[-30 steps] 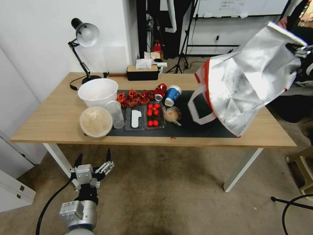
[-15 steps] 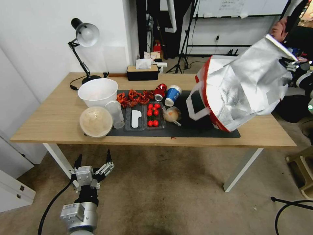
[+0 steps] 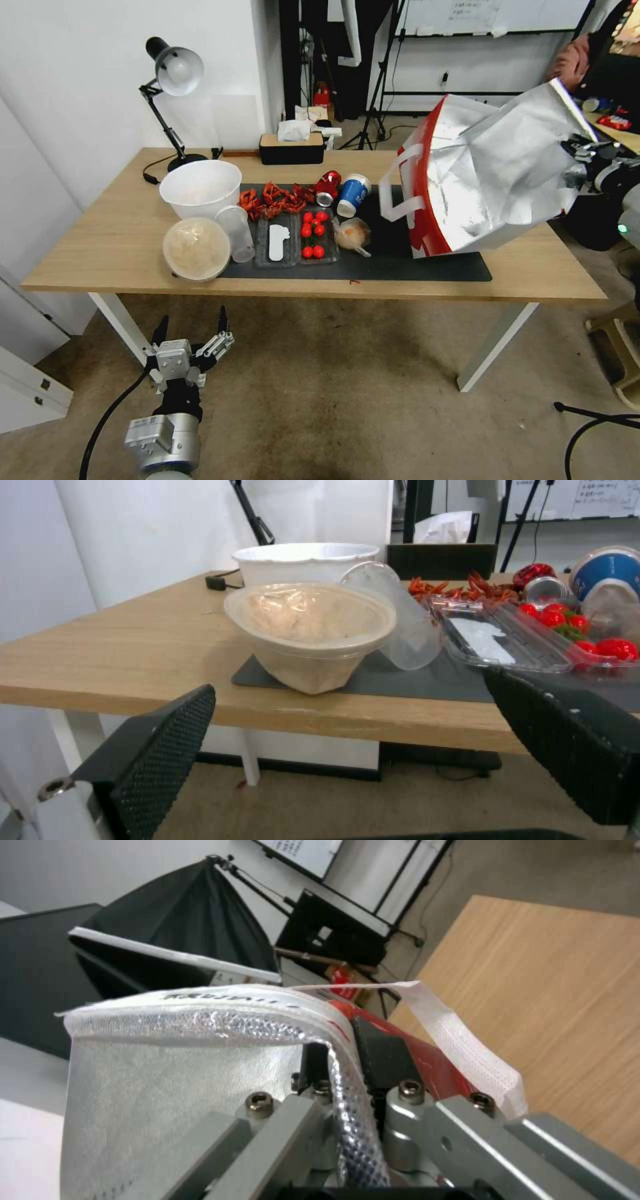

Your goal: Pick up the food delivery bag from the floor and place it on the table.

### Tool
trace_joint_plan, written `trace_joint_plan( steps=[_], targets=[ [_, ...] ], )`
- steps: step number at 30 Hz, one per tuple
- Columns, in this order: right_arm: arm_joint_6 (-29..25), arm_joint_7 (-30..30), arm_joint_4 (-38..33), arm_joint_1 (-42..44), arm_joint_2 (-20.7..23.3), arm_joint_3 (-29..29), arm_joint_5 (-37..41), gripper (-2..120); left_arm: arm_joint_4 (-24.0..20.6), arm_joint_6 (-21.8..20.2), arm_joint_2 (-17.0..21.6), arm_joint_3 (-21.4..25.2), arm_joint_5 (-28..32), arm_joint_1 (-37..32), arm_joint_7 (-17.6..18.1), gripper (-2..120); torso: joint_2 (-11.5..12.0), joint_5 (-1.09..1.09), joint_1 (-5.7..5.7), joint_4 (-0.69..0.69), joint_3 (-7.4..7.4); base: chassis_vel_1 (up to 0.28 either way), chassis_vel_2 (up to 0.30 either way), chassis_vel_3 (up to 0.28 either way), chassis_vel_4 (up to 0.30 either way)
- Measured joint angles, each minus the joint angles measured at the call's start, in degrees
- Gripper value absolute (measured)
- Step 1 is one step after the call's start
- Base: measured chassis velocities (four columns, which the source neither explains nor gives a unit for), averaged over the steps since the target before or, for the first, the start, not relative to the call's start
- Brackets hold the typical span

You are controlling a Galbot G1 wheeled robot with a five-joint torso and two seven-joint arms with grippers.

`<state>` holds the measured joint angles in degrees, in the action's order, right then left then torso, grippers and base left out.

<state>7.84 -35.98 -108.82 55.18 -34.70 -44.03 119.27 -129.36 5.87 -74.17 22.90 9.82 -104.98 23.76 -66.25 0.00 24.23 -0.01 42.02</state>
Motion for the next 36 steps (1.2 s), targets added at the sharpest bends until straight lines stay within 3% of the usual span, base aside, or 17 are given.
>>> trace_joint_plan(
  steps=[14, 36],
  targets=[
    [2.01, -6.28, 1.30, -1.46, 1.17, 1.17, -0.08, 0, 0.01, 0.08, -0.37, -0.23, -0.31, 0.02, -0.06, 100, 0.00, 0.00, 0.00, 0.00, 0.00, 0.000, 0.000, 0.000, 0.000],
    [4.71, -13.33, 6.10, -10.39, 1.17, 9.10, -1.07, 0, 0.22, -0.18, -0.53, -0.18, -0.38, 0.11, -0.18, 100, 0.00, 0.01, 0.00, 0.00, 0.00, 0.000, 0.000, 0.000, 0.000]
  ],
)
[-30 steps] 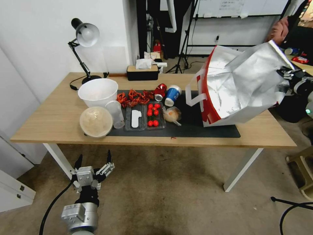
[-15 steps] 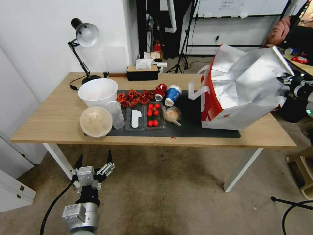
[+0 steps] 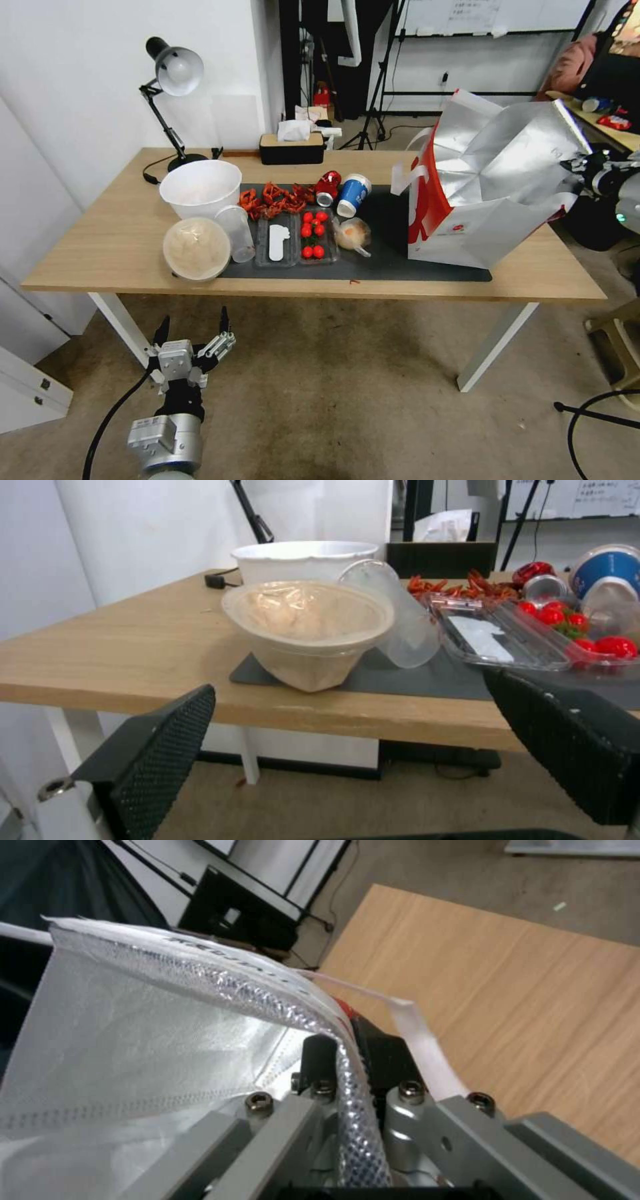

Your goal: Pick up the food delivery bag from the floor and place it on the table.

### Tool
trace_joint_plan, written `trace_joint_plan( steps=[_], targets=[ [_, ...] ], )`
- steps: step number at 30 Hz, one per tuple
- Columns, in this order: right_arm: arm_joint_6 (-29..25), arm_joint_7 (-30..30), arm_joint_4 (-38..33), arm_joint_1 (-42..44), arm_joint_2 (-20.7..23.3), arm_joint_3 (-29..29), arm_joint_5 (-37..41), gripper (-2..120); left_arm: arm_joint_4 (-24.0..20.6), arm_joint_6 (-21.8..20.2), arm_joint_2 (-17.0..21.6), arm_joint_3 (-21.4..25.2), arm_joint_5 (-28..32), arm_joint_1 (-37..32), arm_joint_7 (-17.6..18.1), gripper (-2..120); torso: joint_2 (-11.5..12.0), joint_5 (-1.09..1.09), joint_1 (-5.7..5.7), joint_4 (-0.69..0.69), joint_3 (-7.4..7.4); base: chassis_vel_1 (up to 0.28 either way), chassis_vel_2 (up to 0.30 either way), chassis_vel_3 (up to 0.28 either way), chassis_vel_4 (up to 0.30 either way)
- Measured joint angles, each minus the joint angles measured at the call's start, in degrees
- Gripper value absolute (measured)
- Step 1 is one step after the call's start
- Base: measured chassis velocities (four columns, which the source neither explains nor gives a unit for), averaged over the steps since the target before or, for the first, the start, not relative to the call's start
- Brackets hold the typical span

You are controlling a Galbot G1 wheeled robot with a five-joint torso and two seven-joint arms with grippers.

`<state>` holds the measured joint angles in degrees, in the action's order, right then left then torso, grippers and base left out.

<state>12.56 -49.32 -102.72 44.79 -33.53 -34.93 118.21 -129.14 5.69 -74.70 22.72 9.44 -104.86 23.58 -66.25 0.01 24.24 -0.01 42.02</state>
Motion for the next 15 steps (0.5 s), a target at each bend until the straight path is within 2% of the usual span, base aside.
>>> trace_joint_plan(
  steps=[6, 9, 10, 13, 14, 15],
  targets=[
    [0.88, -0.32, 0.70, -0.24, -0.61, 0.83, -1.96, 1, 0.20, -0.01, 0.04, 0.00, 0.00, -0.05, 0.00, 100, 0.00, -0.01, 0.00, 0.00, 0.00, 0.000, 0.000, 0.000, 0.000],
    [0.97, 1.37, 0.70, 0.05, -0.80, 0.96, -3.13, 14, 0.28, -0.02, 0.05, -0.01, 0.00, -0.06, 0.00, 100, 0.00, -0.01, 0.00, 0.00, 0.00, 0.000, 0.000, 0.000, 0.000],
    [0.97, 1.37, 0.70, 0.05, -0.80, 0.96, -3.13, 14, 0.28, -0.02, 0.05, -0.01, 0.00, -0.06, 0.00, 100, 0.00, -0.01, 0.00, 0.00, 0.00, 0.000, 0.000, 0.000, 0.000],
    [1.03, 2.17, 0.89, -0.01, -0.76, 1.01, -3.42, 27, 0.29, -0.02, 0.00, -0.01, -0.01, -0.17, 0.00, 100, 0.00, -0.01, 0.00, 0.00, 0.00, 0.000, 0.000, 0.000, 0.000],
    [1.03, 2.17, 0.89, -0.01, -0.76, 1.01, -3.42, 27, 0.29, -0.02, 0.00, -0.01, -0.01, -0.17, 0.00, 100, 0.00, -0.01, 0.00, 0.00, 0.00, 0.000, 0.000, 0.000, 0.000],
    [1.21, 2.61, 1.03, -0.12, -0.66, 1.01, -3.45, 34, 0.29, -0.01, -0.03, -0.01, -0.06, -0.28, 0.00, 100, 0.00, -0.01, 0.00, 0.00, 0.00, 0.000, 0.000, 0.000, 0.000]
  ],
)
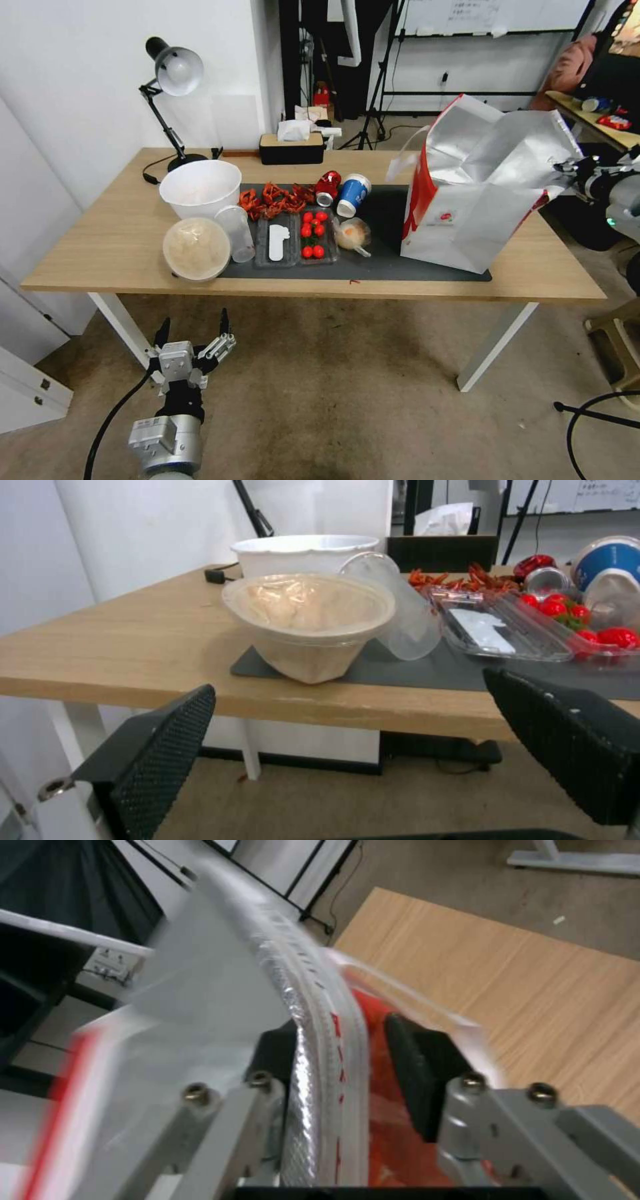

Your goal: Pick up the food delivery bag from the floor and place it on the table.

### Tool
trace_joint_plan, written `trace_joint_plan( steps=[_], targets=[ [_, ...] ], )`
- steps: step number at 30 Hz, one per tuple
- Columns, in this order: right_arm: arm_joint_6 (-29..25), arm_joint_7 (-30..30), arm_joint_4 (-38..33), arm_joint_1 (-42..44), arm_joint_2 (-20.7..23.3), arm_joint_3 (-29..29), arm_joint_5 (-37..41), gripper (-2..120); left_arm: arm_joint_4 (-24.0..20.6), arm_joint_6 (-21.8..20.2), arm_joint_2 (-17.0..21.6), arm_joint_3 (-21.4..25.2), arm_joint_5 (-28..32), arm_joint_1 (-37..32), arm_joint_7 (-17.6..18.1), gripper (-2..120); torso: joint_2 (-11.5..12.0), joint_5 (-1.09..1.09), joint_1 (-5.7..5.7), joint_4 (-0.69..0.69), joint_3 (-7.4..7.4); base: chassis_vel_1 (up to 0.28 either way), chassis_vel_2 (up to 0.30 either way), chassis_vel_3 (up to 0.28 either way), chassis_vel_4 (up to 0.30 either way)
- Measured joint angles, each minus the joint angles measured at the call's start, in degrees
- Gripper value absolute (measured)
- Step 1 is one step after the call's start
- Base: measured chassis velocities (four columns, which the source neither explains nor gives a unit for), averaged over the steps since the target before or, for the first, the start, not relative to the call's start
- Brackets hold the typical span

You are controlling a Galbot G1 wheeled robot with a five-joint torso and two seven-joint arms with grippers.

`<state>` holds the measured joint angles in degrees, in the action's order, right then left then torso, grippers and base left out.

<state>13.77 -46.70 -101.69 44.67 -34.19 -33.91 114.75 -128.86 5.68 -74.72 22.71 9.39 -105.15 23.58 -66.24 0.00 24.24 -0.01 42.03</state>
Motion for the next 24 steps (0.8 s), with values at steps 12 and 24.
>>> trace_joint_plan(
  steps=[12, 24],
  targets=[
    [0.46, -0.70, -0.23, -1.29, 0.72, 0.91, 0.01, 76, -0.61, 0.61, -0.14, 0.14, -0.49, -0.95, 0.08, 100, 0.00, 0.00, 0.00, 0.00, 0.00, 0.000, 0.000, 0.000, 0.000],
    [-2.36, 9.32, -8.40, 7.09, 3.24, -2.95, -14.90, 100, -1.51, 0.49, -0.28, 0.64, -0.42, -0.96, -0.14, 100, 0.00, 0.01, 0.00, 0.01, 0.00, 0.000, 0.000, 0.000, 0.000]
  ],
)
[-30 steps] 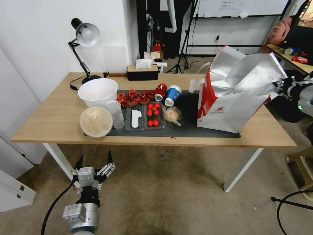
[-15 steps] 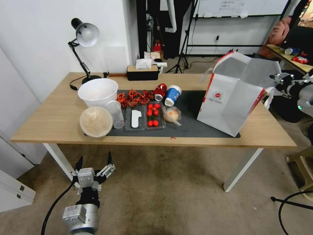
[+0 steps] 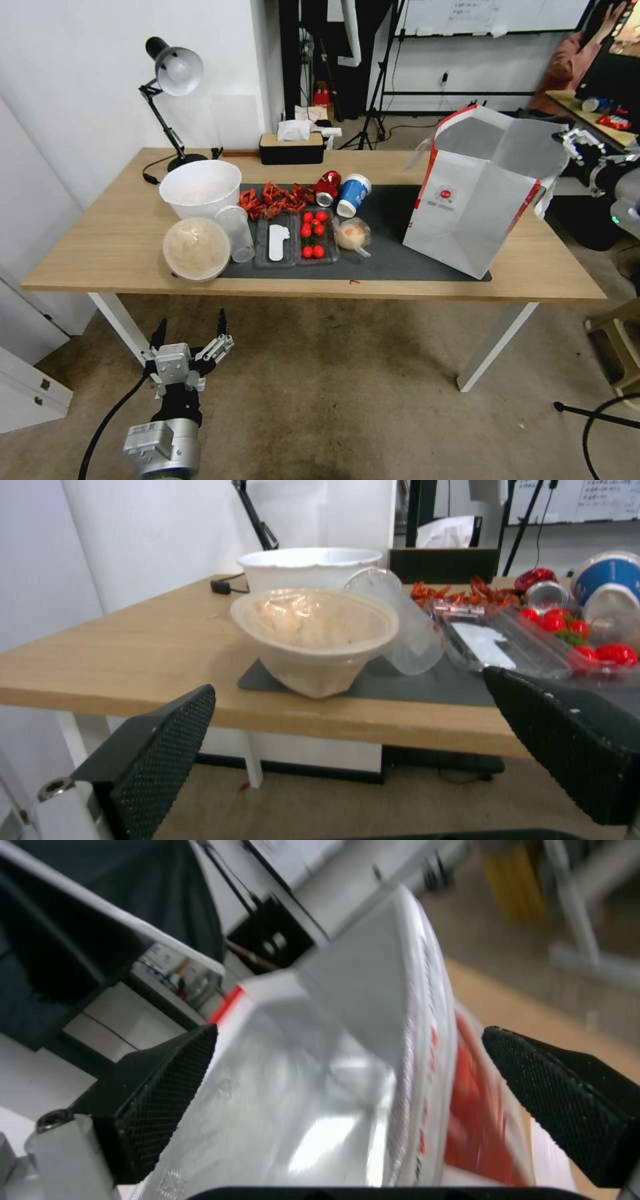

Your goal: Pick up the food delivery bag from the floor and place it on the table.

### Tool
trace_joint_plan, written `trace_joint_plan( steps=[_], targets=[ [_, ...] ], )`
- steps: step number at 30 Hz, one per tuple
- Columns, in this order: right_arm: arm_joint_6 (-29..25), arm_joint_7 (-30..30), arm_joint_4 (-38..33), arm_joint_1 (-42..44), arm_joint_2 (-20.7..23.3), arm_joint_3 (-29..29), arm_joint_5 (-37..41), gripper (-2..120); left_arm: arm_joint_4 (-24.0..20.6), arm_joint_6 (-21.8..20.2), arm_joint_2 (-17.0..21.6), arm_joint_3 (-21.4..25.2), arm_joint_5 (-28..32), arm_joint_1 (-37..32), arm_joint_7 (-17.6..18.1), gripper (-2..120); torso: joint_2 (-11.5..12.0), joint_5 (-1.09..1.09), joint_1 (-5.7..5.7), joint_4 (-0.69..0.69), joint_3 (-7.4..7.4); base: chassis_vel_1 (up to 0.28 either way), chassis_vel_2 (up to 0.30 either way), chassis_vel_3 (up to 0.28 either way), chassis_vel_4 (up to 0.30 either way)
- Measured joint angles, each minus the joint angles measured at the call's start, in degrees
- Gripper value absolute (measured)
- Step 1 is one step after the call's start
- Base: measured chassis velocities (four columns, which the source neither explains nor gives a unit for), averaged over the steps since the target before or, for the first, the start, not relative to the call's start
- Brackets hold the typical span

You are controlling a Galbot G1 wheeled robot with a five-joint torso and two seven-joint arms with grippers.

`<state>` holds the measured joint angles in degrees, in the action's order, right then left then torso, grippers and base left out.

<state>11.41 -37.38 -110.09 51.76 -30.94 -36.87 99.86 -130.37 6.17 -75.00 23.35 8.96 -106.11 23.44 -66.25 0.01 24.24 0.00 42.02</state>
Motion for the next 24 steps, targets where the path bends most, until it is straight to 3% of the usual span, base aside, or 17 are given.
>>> trace_joint_plan(
  steps=[2, 4, 7, 14, 17, 24],
  targets=[
    [-1.27, 6.27, -2.24, 4.28, 1.31, -1.32, -8.79, 100, -0.26, -0.32, -0.10, 0.48, 0.19, 0.39, -0.49, 100, 0.00, -0.01, 0.00, -0.03, 0.00, 0.000, 0.000, 0.000, 0.000],
    [-1.27, 6.27, -2.24, 4.28, 1.31, -1.32, -8.79, 100, -0.26, -0.32, -0.10, 0.48, 0.19, 0.39, -0.49, 100, 0.00, -0.01, 0.00, -0.03, 0.00, 0.000, 0.000, 0.000, 0.000],
    [-2.48, 12.84, -4.31, 8.59, 2.12, -2.31, -16.86, 100, -0.70, -0.76, -0.16, 0.81, 0.40, 0.59, -1.23, 100, 0.00, 0.00, 0.00, 0.00, 0.00, 0.000, 0.000, 0.000, 0.000],
    [-3.51, 16.46, -5.30, 10.84, 2.18, -2.41, -21.40, 100, -0.86, -0.83, -0.16, 0.84, 0.40, 0.53, -1.57, 100, 0.00, -0.01, 0.00, -0.01, 0.00, 0.000, 0.000, 0.000, 0.000],
    [-6.06, 22.28, -7.53, 13.88, 2.24, -2.45, -28.28, 100, -1.18, -0.88, -0.26, 0.86, 0.41, 0.33, -2.07, 100, 0.00, -0.01, 0.00, -0.01, 0.00, 0.000, 0.000, 0.000, 0.000],
    [-11.60, 29.04, -11.45, 20.06, 1.81, -2.36, -37.24, 100, -1.78, -0.99, -0.43, 0.95, 0.36, 0.14, -2.31, 100, 0.00, -0.01, 0.00, 0.00, 0.00, 0.000, 0.000, 0.000, 0.000]
  ],
)
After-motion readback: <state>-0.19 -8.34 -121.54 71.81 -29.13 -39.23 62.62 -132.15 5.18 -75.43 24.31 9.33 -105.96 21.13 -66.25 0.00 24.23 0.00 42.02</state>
